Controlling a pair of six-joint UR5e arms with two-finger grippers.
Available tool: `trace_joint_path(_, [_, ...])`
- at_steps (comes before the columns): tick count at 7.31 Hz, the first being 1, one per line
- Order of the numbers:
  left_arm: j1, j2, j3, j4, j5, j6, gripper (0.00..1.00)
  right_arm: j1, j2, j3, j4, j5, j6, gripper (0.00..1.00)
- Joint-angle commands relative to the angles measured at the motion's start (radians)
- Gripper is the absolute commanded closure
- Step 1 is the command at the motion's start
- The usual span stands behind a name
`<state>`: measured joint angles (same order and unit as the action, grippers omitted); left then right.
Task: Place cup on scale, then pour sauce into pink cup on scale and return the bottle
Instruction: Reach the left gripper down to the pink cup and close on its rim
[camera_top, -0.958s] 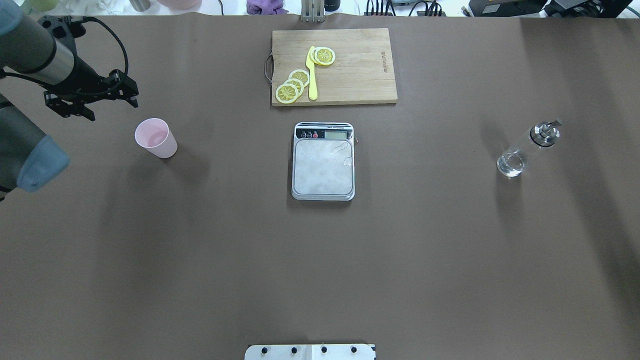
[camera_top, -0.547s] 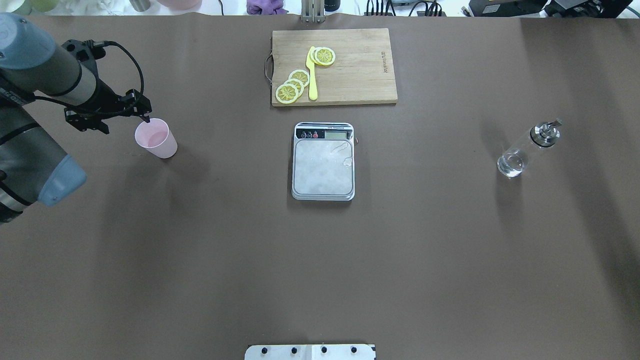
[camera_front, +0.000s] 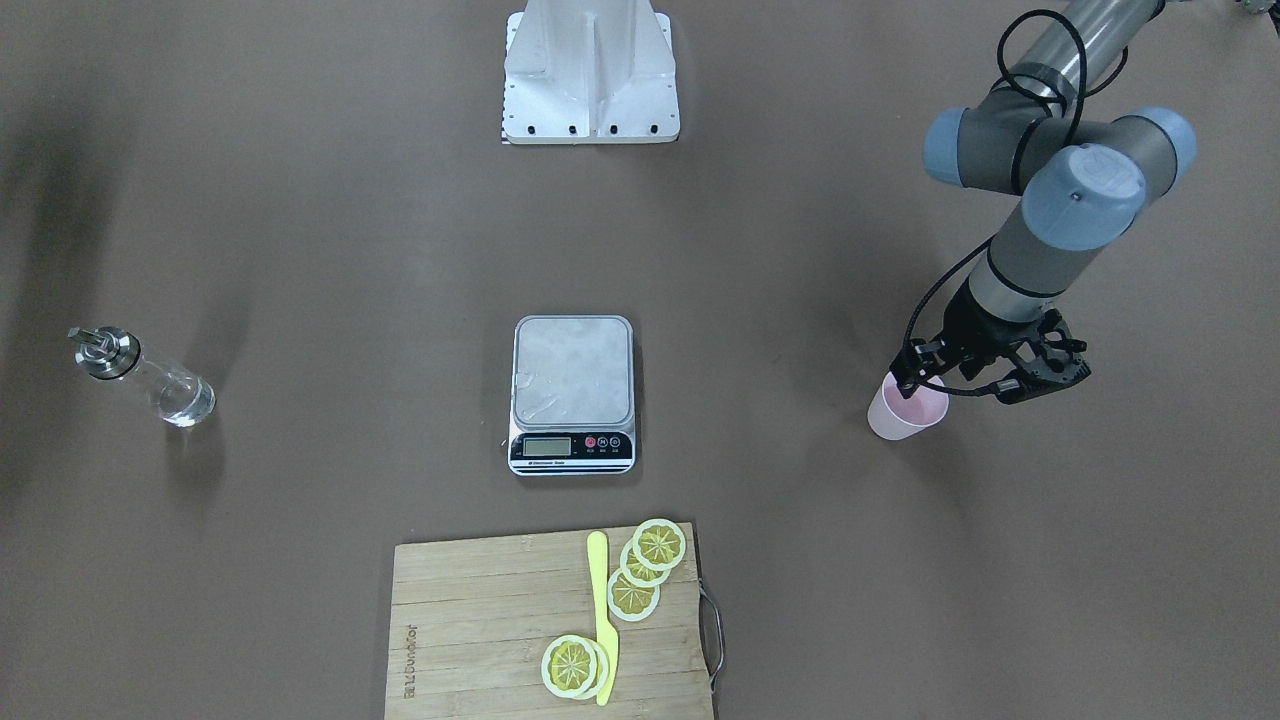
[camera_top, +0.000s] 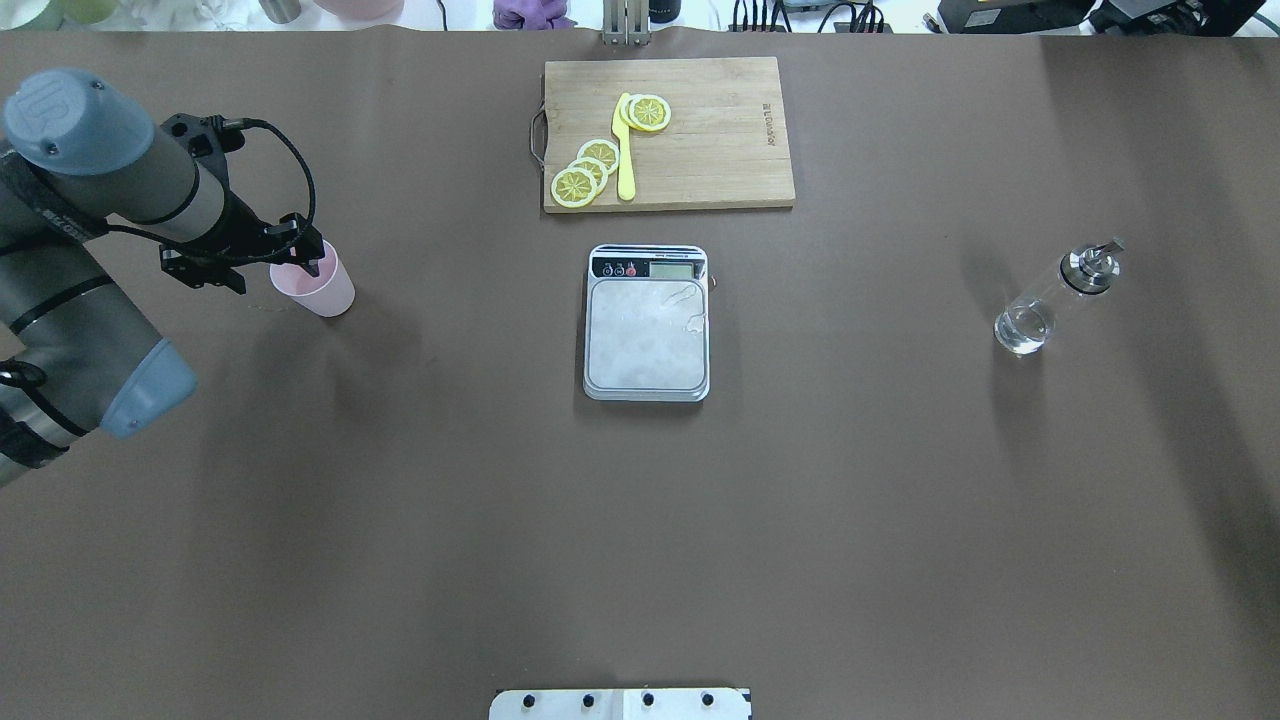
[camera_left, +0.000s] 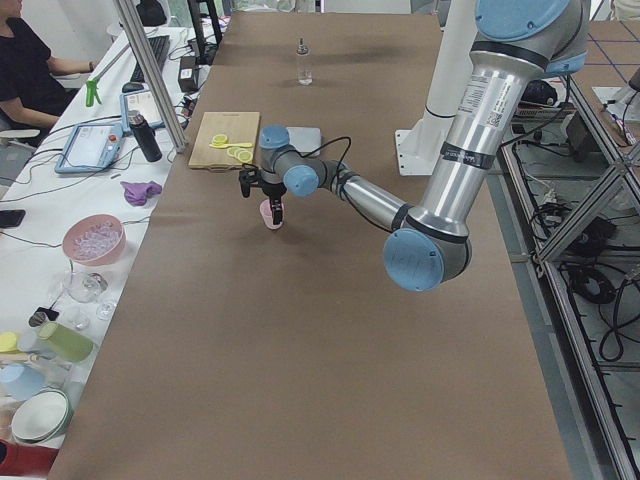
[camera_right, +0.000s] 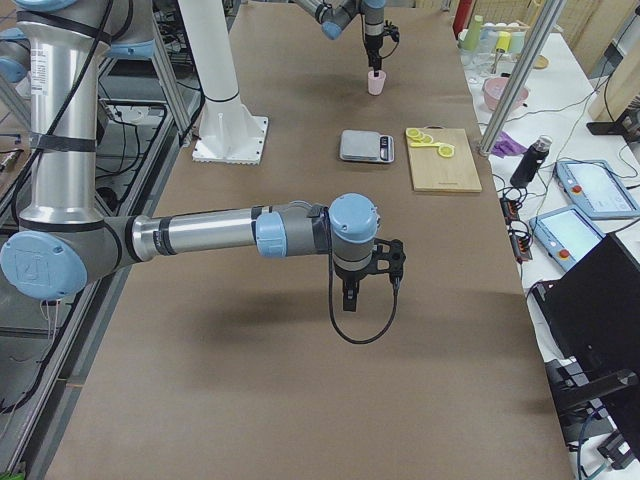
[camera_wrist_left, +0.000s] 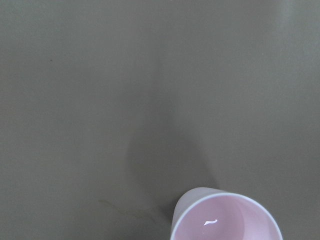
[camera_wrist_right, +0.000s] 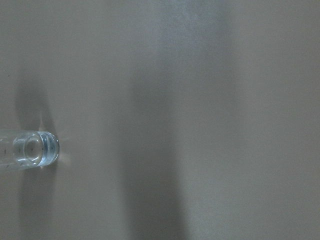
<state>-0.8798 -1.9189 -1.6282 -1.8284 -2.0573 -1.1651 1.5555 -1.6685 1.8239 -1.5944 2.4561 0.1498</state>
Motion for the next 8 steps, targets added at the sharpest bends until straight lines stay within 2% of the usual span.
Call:
trace_joint_path(1, [0.001,0.000,0.011,-0.005,0.000,0.002,0.27,0.000,0.000,0.000,-0.001,0.000,0.001,0.00])
trace_joint_path(3, [0.002,0.003,0.051,-0.066,0.000,0.001,0.35,0.000,0.001,0.001,-0.002,0.003,0.001,0.00])
trace_joint_path(6, [0.001,0.001,0.082,-0.121,-0.003,-0.001,0.61,0.000,0.003,0.000,-0.004,0.017,0.001,0.00])
trace_joint_path(8, [0.001,0.000,0.073,-0.120,-0.007,-0.002,0.61,0.000,0.003,0.000,-0.006,0.018,0.001,0.00])
